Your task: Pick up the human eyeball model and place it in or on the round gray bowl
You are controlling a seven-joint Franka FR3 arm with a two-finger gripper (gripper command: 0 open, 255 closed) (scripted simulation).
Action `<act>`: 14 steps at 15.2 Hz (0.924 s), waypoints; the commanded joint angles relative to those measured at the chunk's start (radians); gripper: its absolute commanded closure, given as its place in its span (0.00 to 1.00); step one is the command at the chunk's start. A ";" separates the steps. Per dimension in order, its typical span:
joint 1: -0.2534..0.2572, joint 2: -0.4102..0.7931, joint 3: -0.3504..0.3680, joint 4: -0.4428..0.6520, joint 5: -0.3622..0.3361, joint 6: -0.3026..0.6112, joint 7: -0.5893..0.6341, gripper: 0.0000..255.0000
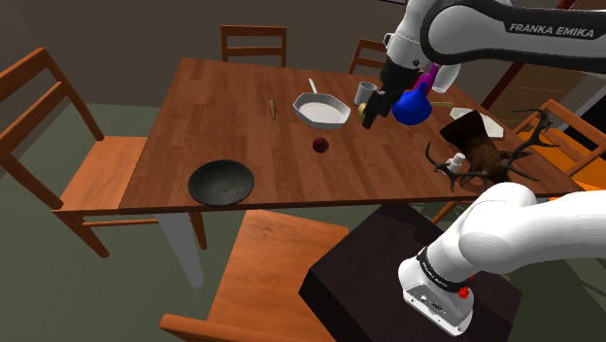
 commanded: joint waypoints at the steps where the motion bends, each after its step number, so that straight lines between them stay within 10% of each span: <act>1: -0.008 0.068 0.003 -0.017 -0.013 0.087 0.011 0.00; 14: -0.053 0.554 0.048 0.093 -0.132 0.455 0.164 0.00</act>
